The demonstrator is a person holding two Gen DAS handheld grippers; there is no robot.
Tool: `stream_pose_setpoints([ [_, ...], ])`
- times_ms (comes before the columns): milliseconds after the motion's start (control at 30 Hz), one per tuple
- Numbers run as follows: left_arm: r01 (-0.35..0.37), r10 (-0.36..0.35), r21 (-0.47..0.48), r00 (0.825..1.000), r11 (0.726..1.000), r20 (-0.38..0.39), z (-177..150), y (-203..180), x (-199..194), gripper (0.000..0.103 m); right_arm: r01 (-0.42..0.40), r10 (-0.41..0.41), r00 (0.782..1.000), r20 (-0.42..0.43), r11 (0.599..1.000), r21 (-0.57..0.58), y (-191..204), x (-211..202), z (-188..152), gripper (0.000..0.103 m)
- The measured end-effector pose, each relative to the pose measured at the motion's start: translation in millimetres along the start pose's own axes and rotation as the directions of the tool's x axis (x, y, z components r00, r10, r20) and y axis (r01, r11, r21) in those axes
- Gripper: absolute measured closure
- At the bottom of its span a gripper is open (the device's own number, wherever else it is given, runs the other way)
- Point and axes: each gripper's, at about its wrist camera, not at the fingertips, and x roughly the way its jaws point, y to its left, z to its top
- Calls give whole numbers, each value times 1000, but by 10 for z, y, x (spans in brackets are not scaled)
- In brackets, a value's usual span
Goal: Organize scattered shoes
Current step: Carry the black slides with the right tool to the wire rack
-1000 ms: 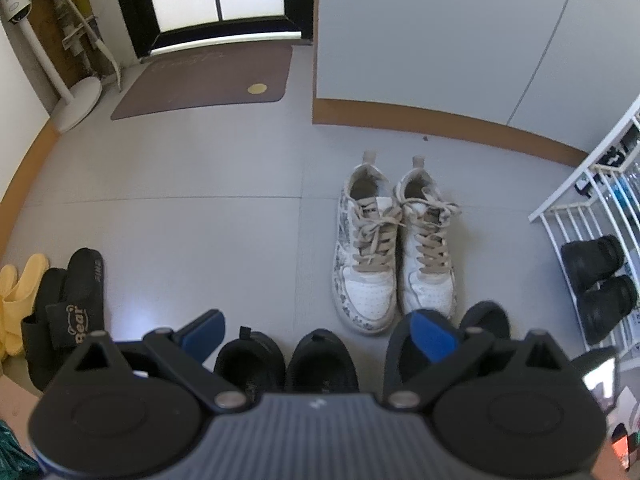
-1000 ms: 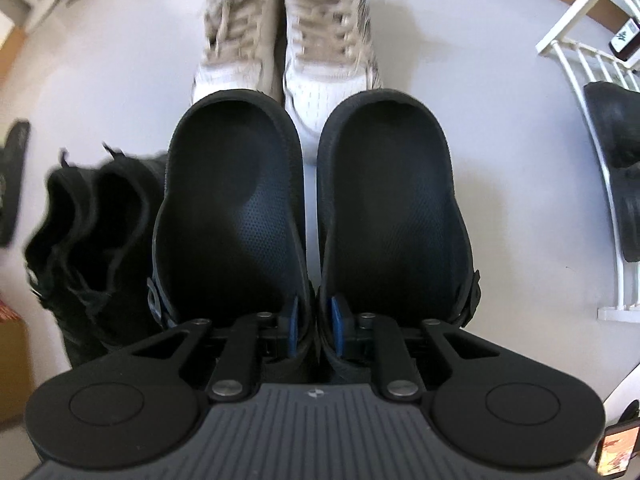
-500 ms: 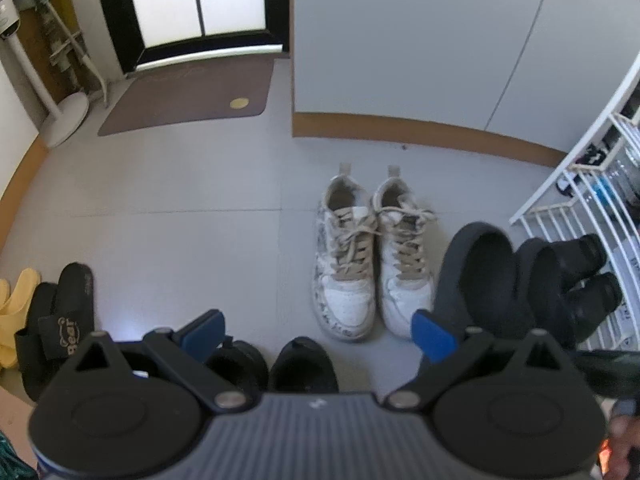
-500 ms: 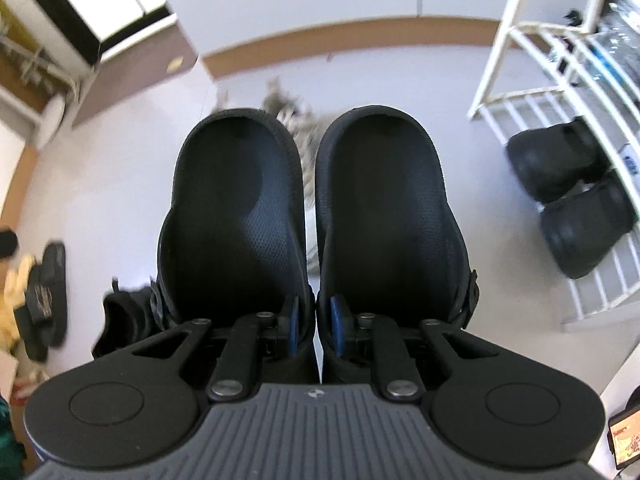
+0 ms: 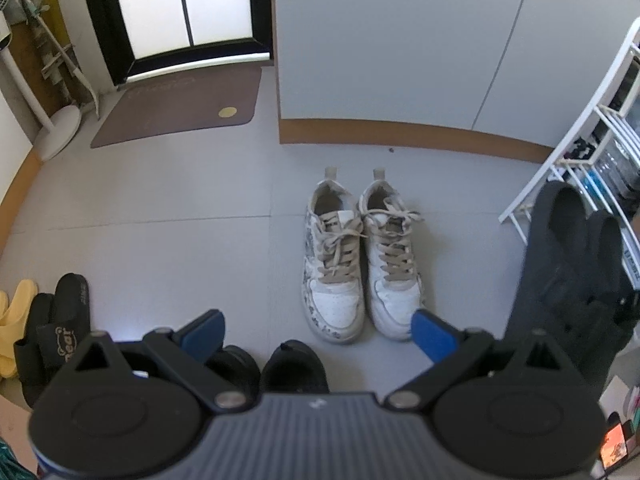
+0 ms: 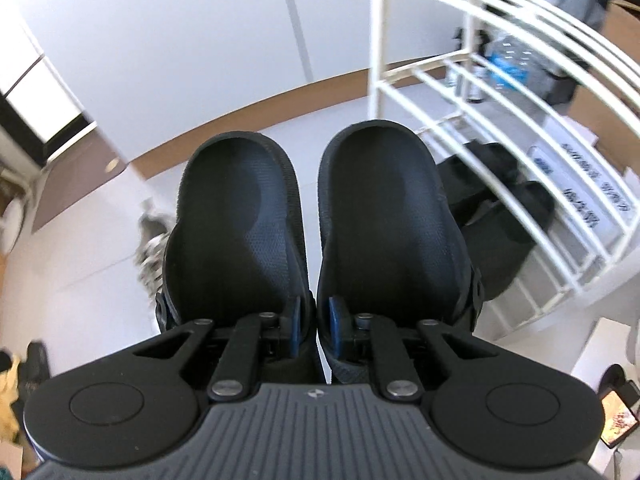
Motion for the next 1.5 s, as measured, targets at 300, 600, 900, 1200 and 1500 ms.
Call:
stream_pose_setpoints([
  [300,5,-5,13,1000,1000,-9,-4,-73,27,2,59,-63,997,53,995,85,-376,117,267,88],
  [600,22,-21,34,1000,999,-10,14,-231,36,2,97,-118,988,94,974,206,-549,161,460,89],
  [900,13,-9,52,998,999,-63,10,-349,270,2,137,-181,966,185,964,229,-525,170,660,103],
  [1200,-9,11,37,998,999,-56,26,-323,266,2,88,-103,992,78,982,167,-708,532,527,103],
  [1500,-11,16,114,999,993,-40,-16,-560,284,2,138,-136,990,38,989,-60,-495,872,126,96],
])
